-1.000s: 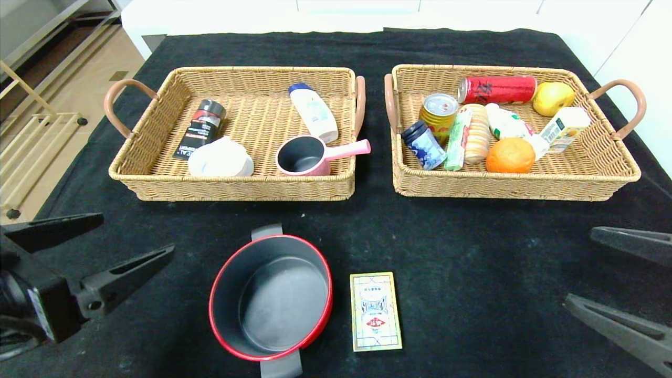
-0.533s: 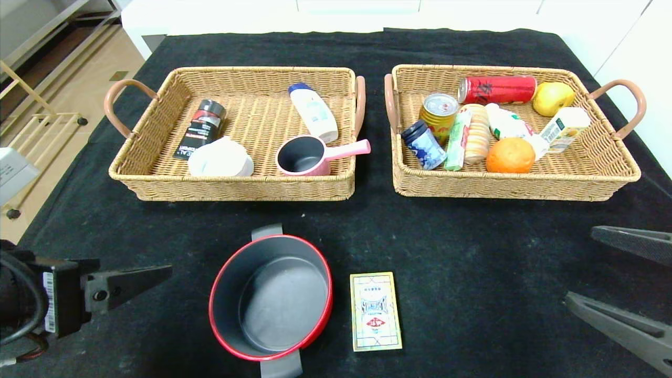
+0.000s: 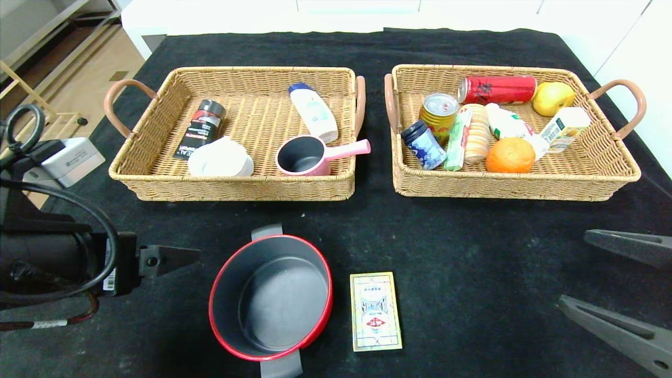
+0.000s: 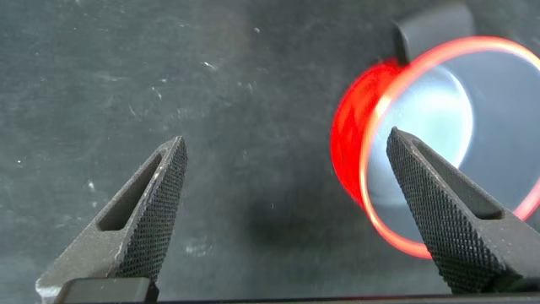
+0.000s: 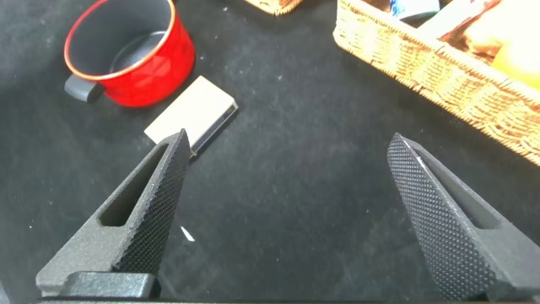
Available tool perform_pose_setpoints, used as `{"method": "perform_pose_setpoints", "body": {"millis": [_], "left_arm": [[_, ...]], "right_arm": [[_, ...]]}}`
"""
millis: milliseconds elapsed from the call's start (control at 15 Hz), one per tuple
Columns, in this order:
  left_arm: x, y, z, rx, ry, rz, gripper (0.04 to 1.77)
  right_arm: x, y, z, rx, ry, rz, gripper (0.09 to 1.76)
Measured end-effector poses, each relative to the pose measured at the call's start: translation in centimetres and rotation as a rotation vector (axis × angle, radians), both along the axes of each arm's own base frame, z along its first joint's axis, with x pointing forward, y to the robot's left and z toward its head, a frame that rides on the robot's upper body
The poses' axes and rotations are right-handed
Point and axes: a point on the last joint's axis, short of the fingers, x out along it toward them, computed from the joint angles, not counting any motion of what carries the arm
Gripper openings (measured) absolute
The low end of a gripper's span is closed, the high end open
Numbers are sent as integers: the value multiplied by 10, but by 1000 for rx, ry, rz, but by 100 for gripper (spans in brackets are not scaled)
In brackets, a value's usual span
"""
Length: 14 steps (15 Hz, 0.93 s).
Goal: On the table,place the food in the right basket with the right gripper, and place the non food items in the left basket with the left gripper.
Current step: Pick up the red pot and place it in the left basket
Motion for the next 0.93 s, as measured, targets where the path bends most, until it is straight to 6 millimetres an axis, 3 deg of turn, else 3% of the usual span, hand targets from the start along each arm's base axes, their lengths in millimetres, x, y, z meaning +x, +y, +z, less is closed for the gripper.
{"method": "perform_pose_setpoints", "body": {"millis": [533,933], "left_arm": [[24,-36,-21,31,103,-101,172],[41,-48,-36,62,151,-112,172]], "right_arm": [[6,2,-4,-12,25,-5,171],[8,2,-5,-17,32,-6,171]]}}
